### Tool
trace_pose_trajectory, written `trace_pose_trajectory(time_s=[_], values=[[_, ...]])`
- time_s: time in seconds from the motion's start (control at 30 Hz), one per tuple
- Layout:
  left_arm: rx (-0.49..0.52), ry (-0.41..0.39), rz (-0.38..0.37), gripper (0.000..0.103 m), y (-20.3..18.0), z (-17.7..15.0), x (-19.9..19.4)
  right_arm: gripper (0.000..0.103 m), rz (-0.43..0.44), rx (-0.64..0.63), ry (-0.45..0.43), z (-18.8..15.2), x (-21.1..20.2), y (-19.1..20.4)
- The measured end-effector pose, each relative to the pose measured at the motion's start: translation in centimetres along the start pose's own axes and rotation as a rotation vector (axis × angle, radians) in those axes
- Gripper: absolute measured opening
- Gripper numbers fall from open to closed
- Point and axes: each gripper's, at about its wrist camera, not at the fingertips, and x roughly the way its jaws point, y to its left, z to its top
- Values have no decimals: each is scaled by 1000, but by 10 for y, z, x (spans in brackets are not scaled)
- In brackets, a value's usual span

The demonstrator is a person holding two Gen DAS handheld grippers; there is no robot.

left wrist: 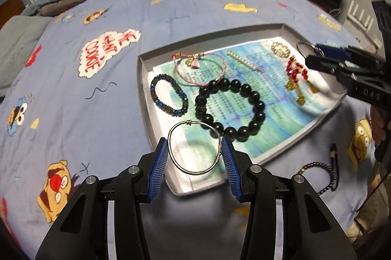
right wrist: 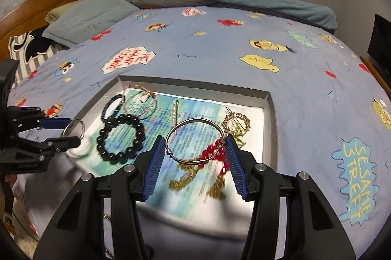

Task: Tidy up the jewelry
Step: 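Carry the bangle and ring into the grey box and open both tools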

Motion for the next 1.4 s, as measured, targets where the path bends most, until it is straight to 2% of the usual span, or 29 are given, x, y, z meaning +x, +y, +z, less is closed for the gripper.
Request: trace_pose_trajectory(time_s=[0.23,0.3,0.53,0.73,1.0,1.1,1.4], values=[[76,90,25,47,-9,7,21,50,-26,-32,58,17,32,5],[78,102,6,47,-11,10,26,50,-28,-36,74,19,41,6],[22,104,-44,47,-1,18,34,50,-45,-46,132,26,65,7],[12,109,-73,47,0,27,40,50,-61,-45,200,34,81,7],[-24,125,-110,47,5,34,48,50,-79,-45,240,41,99,9],[-22,130,-104,47,4,34,50,51,-67,-47,263,40,103,9],[7,141,-83,47,-2,29,42,51,-53,-27,256,40,101,6]])
